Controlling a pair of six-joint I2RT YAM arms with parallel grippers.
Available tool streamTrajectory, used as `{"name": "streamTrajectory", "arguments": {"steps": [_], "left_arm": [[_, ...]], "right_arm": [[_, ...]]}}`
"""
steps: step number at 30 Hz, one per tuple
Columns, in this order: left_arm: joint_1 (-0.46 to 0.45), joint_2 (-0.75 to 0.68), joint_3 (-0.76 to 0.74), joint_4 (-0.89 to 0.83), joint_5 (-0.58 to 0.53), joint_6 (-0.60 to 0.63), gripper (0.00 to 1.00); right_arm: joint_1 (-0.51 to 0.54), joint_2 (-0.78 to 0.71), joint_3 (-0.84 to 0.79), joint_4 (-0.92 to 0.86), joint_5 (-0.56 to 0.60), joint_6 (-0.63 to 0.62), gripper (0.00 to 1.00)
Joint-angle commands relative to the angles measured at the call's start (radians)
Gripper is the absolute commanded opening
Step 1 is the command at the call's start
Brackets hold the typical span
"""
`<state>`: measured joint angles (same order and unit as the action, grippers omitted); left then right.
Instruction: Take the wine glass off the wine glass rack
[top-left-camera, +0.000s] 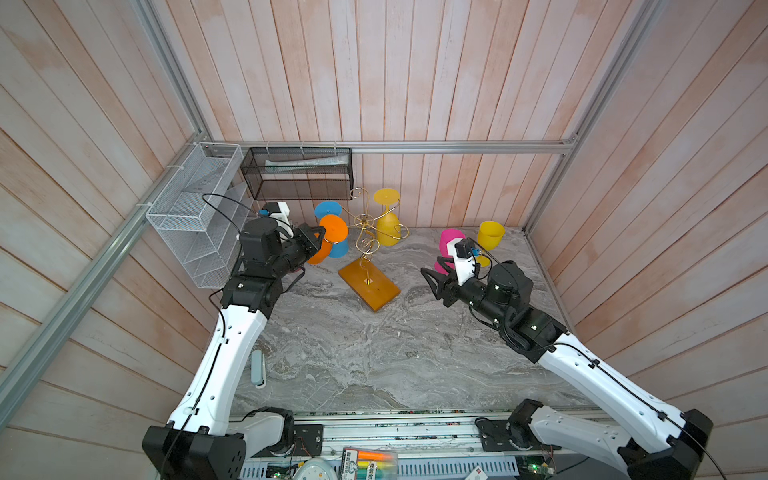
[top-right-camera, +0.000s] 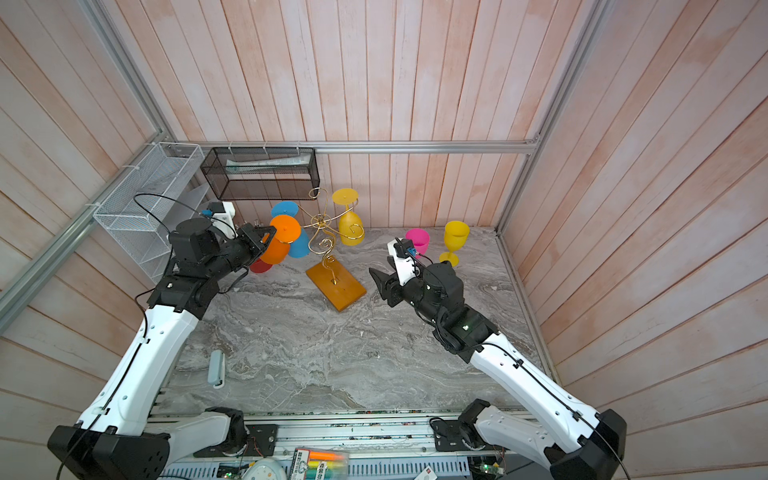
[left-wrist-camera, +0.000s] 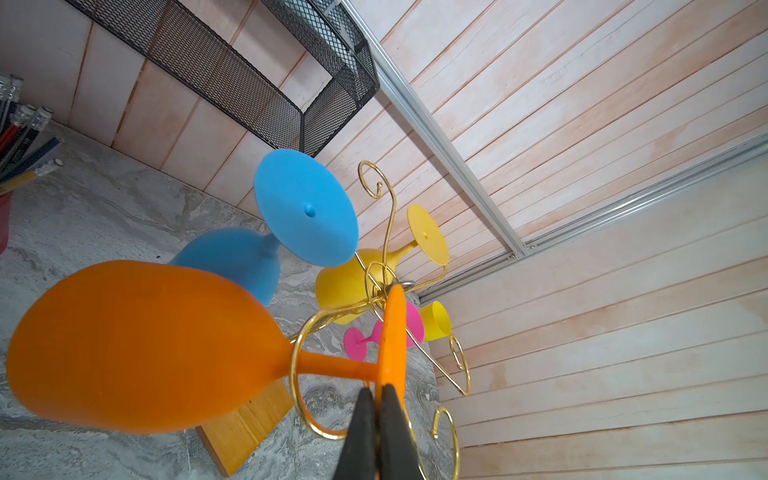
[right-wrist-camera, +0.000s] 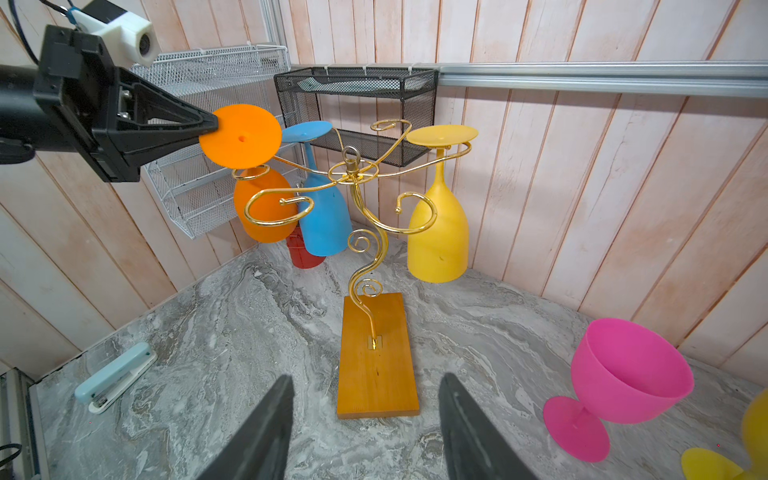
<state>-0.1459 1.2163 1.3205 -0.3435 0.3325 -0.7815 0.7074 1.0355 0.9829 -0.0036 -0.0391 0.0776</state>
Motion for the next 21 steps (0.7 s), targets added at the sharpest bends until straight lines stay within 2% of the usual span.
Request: {"name": "streamTrajectory", "arguments": {"steps": [1,21], "left_arm": [[0.005,0.018,0.028,0.06,0.009,0.007,0.0],[-0.062,0.084,0.026,0.129,0.025,-0.018,0.0]], "right_arm": [[0.007,-0.02,0.034,-0.004,0.019,0.002,0.57],[0.009,0.006,0.047,-0.006,0.021,-0.007,0.57]]}}
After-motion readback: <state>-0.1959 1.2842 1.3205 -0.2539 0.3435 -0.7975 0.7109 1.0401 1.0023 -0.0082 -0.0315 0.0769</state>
